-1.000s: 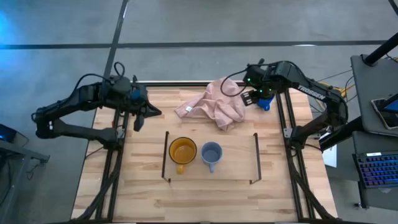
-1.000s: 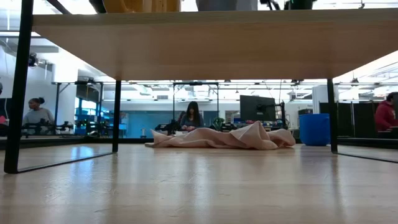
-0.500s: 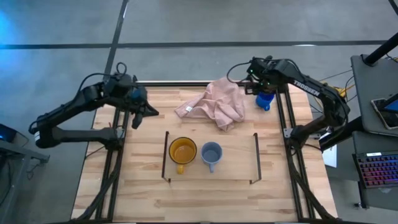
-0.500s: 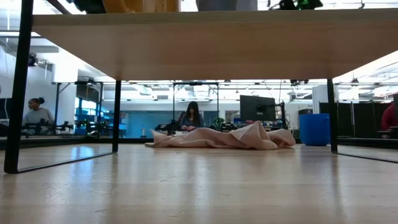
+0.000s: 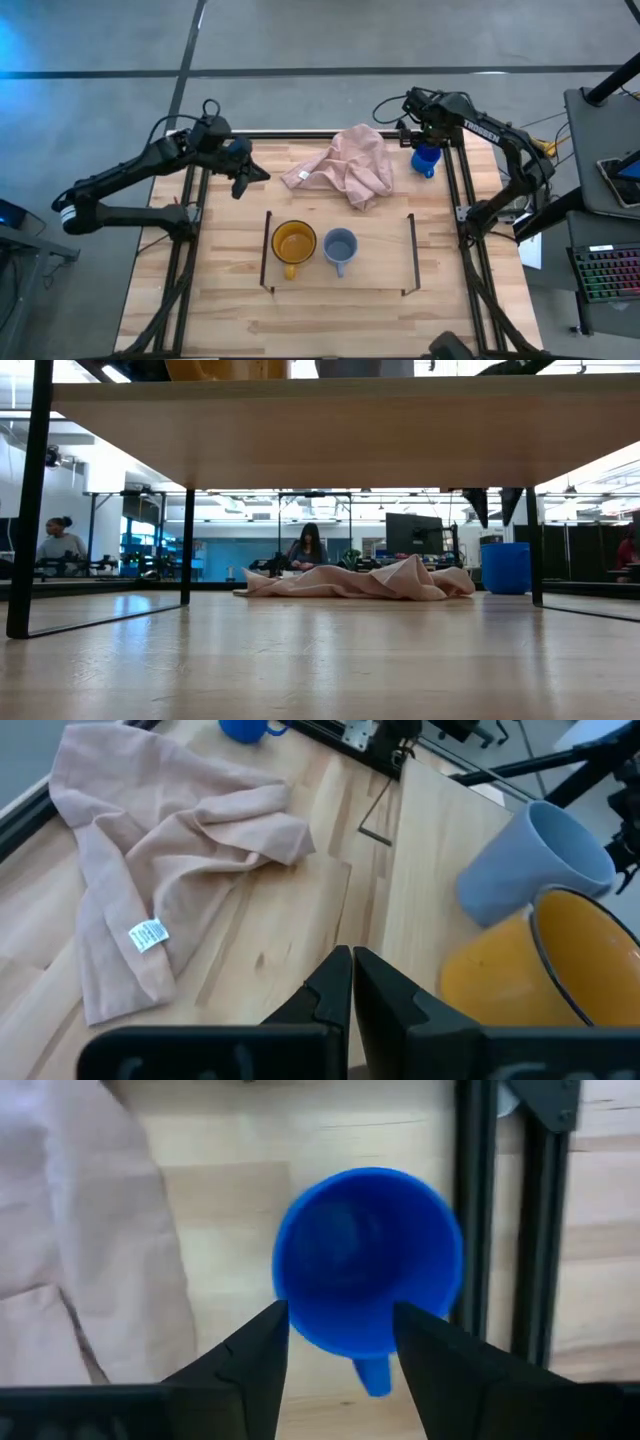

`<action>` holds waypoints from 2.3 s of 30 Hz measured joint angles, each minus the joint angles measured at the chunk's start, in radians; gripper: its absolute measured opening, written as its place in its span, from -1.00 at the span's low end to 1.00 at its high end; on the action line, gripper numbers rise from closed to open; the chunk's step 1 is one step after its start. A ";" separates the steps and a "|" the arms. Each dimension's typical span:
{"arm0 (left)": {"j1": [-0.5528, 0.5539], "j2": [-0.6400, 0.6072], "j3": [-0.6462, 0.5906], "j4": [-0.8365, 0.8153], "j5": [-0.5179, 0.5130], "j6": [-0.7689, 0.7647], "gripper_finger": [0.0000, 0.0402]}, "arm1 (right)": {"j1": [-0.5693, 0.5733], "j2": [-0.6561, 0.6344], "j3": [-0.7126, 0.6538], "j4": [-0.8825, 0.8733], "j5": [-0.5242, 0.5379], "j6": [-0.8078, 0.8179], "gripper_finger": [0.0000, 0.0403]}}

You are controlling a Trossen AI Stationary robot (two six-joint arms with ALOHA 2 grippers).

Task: Stack small to large cups/mugs on shelf
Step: Put the blue mug on the shelf

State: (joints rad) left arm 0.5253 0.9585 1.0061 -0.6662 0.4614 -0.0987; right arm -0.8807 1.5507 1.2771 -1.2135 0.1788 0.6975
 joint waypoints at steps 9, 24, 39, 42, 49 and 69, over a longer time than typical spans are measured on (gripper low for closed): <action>0.012 0.069 0.000 0.020 -0.002 -0.026 -1.00 | -0.009 0.084 -0.012 0.092 -0.043 -0.053 -0.15; 0.018 0.100 0.003 0.057 -0.002 -0.028 -1.00 | -0.040 0.190 -0.039 0.101 -0.097 -0.098 -0.25; 0.021 0.099 0.003 0.057 -0.002 -0.028 -1.00 | -0.038 0.172 -0.034 0.104 -0.077 -0.124 -0.92; 0.021 0.099 0.003 0.057 -0.002 -0.029 -1.00 | -0.038 0.162 -0.034 0.094 -0.097 -0.134 -0.95; 0.021 0.099 0.003 0.057 -0.002 -0.028 -1.00 | 0.029 0.087 0.001 -0.009 -0.100 -0.109 -0.95; 0.021 0.148 0.001 0.056 0.078 -0.007 -1.00 | 0.686 0.044 0.621 -0.357 -0.077 0.591 -0.96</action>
State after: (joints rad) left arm 0.5460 1.1068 1.0073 -0.6099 0.5394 -0.1061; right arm -0.1946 1.5944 1.8978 -1.5703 0.1017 1.2883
